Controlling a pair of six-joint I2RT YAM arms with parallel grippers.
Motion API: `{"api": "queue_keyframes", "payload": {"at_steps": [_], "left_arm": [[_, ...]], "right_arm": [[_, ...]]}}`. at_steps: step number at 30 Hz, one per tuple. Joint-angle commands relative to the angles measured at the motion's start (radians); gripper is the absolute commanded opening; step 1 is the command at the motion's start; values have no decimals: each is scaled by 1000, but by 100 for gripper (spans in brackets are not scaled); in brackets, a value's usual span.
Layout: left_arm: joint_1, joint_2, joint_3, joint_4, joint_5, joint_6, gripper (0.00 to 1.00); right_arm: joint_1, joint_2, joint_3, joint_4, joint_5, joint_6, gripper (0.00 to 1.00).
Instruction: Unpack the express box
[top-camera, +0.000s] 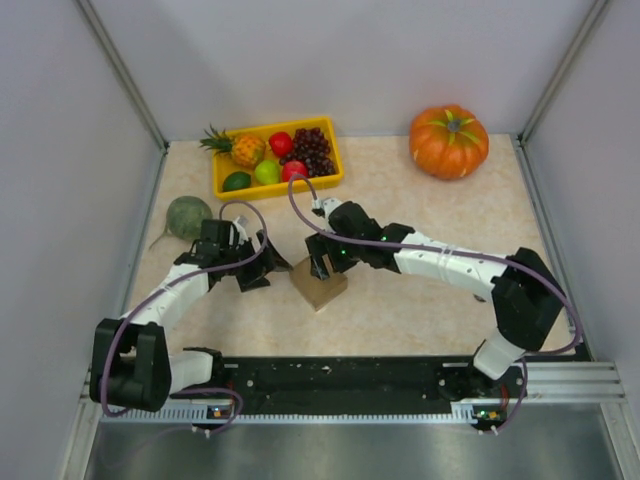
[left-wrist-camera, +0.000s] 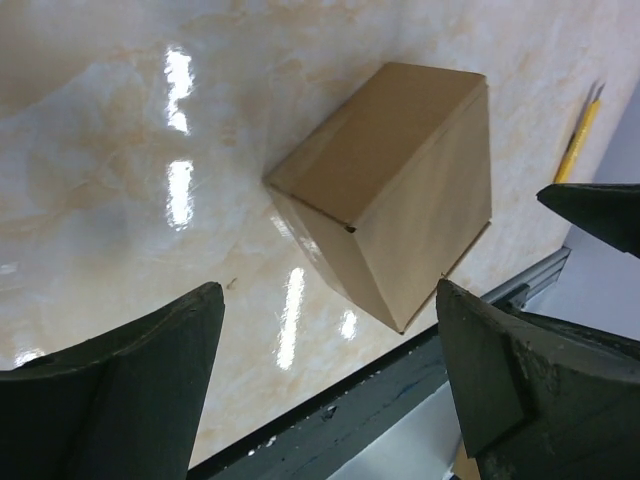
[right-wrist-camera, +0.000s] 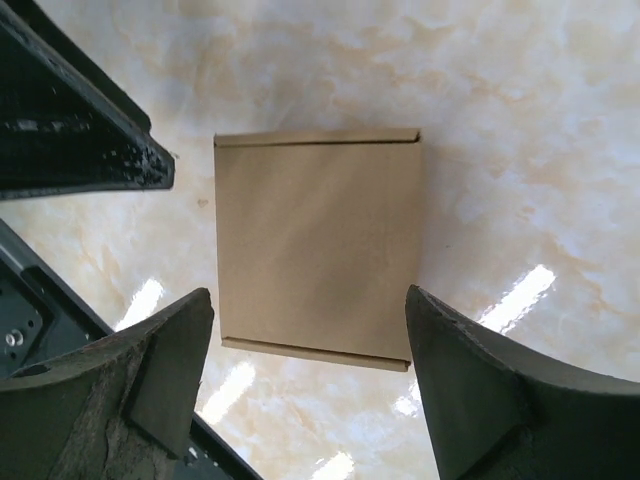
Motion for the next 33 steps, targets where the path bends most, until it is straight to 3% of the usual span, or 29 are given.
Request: {"api": "queue_keyframes", "payload": {"at_steps": [1,7,12,18,19,23,27,33], "left_arm": [[-16,-6,2,106,81,-13,90],[-55,37,-8,138,104,-55,82],[-110,78,15,126,96,-52,73],[-134,156,59,127,119,-45,45],[-136,166,67,126,125,-45,44],[-136,207,84,146,119,-36,22],[-136,233,90,151,111,-22,9],[-134,221,64,166,89,-15,6]], "right_arm": [[-25,-71,28,19,97,55,77],[-74,0,22,18,40,84,73],[-106,69,51,19,-56,86,60],[-110,146,85,15,-147,90,51],[-112,147,88,15,-159,93,50],[-112,132,88,16,-195,115,42],[-112,101,89,18,-250,122,39],[-110,46,89,29,-314,153,34]]}}
